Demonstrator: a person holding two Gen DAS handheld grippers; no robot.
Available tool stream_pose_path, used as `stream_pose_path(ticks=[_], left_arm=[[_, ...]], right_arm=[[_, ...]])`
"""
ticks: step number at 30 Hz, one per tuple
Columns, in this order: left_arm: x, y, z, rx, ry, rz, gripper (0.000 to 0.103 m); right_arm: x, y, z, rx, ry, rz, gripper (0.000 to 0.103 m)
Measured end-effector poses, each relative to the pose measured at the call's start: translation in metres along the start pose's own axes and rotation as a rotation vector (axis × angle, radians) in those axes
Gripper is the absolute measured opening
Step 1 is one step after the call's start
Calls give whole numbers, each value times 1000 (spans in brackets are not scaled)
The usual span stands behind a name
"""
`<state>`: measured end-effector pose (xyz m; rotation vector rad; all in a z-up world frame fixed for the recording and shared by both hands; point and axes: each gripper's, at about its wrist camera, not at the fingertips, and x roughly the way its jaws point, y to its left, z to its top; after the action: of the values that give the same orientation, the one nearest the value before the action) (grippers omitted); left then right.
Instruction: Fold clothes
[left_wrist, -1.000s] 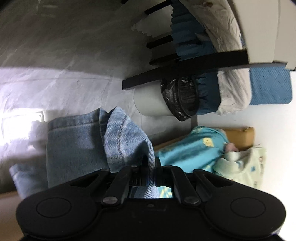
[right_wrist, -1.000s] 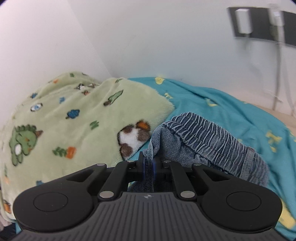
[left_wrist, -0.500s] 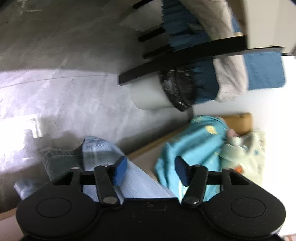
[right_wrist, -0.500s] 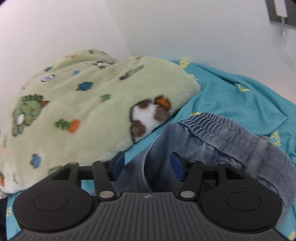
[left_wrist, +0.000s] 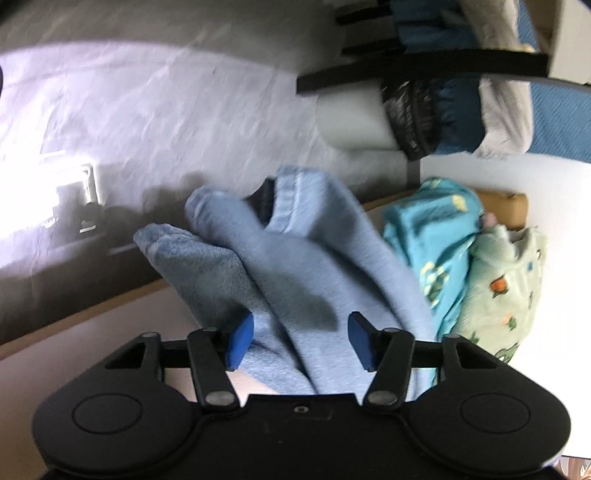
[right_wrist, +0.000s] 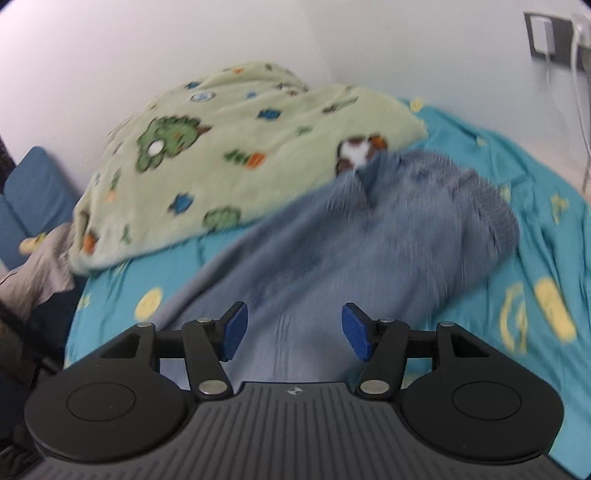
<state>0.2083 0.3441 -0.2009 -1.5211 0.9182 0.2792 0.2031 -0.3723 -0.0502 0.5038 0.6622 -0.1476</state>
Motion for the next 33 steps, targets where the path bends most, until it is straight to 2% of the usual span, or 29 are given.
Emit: stream_pose_path(ticks=[4, 8, 10, 15, 17, 20, 22, 25, 27, 31, 33], left_arm=[[14, 3, 6, -4, -36, -14, 45], [20, 2, 9, 18, -87, -5, 7], [13, -2, 10, 23, -115, -32, 3], [-33, -46, 2, 138, -205, -105, 2], [-55, -55, -2, 131, -211, -150, 2], [-72, -50, -11, 119, -213, -120, 2], [-70, -32, -14, 109, -205, -48, 2], [-46, 5, -12, 38, -124, 50, 2], [-38, 20, -12, 7, -116, 22, 3], [-38, 13, -12, 61, -124, 25, 5], [-40, 13, -12, 79, -119, 8, 12]], right_arm=[[-18, 2, -13, 26, -27, 21, 60], [-6, -2, -19, 67, -13, 3, 60], [3, -4, -21, 80, 6, -7, 60], [17, -5, -24, 67, 19, -53, 59], [18, -9, -27, 80, 23, -59, 59], [13, -16, -28, 107, 24, -55, 59], [9, -20, -29, 121, 23, -51, 59], [7, -24, -31, 126, 33, -50, 59], [8, -25, -34, 123, 48, -48, 59], [10, -22, -36, 98, 63, -38, 59], [13, -17, -36, 73, 64, -33, 59]])
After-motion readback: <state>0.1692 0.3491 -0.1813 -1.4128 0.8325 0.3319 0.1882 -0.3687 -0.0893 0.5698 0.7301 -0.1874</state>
